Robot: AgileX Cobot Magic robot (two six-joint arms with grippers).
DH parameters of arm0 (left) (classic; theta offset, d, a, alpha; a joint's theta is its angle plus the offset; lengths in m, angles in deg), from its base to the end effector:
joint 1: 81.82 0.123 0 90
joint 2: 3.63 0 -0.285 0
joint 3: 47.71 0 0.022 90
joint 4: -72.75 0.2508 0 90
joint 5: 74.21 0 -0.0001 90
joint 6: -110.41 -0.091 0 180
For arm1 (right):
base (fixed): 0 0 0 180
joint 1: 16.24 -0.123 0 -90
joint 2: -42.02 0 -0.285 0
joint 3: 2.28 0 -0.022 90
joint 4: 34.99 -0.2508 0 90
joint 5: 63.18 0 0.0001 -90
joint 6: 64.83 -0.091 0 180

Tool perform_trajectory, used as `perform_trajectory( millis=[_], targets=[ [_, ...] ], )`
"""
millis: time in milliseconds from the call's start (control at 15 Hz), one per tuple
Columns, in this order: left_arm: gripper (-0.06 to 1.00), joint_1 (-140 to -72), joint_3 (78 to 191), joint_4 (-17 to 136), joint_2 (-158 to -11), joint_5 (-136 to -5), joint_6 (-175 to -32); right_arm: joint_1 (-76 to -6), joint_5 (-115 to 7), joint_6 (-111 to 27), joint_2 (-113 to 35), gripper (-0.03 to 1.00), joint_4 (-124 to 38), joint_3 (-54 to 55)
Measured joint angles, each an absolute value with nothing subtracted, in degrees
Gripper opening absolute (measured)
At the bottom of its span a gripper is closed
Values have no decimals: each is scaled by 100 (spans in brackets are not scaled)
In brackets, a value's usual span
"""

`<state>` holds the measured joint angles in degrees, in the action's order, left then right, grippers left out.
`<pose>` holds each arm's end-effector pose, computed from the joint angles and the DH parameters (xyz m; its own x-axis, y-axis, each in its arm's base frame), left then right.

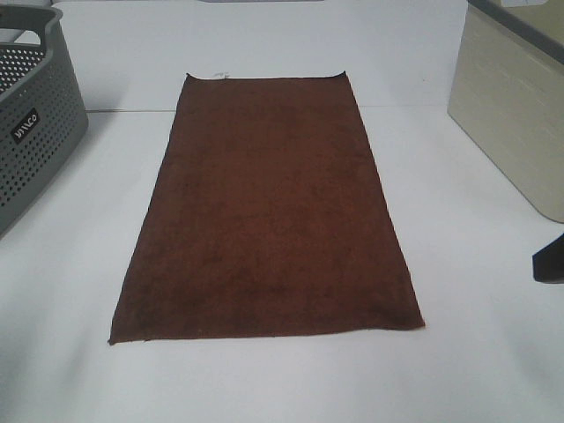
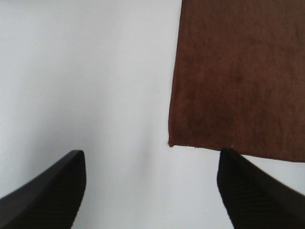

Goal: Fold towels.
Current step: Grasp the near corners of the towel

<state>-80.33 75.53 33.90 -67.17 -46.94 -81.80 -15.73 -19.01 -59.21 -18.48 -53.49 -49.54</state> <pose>0.1547 -0.0222 0.2017 -0.7848 -0.4008 -0.4728 -0.1746 0.8749 -0.4518 0.1491 0.0188 0.2383 -0.8751 0.1414 -0.4628 0.0196 0.9659 0.2581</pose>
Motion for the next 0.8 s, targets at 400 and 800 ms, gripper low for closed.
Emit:
perform_trajectory(
  millis=[400, 800],
  targets=[
    [73, -8033, 8355, 1385, -9272, -4361, -10357, -1573, -2823, -4569, -3738, 78, -6793, -4948],
    [73, -8039, 8687, -36, -10653, -4092, -11898, -1573, -2875, -2884, -5366, 77, -8243, -4255]
  ],
)
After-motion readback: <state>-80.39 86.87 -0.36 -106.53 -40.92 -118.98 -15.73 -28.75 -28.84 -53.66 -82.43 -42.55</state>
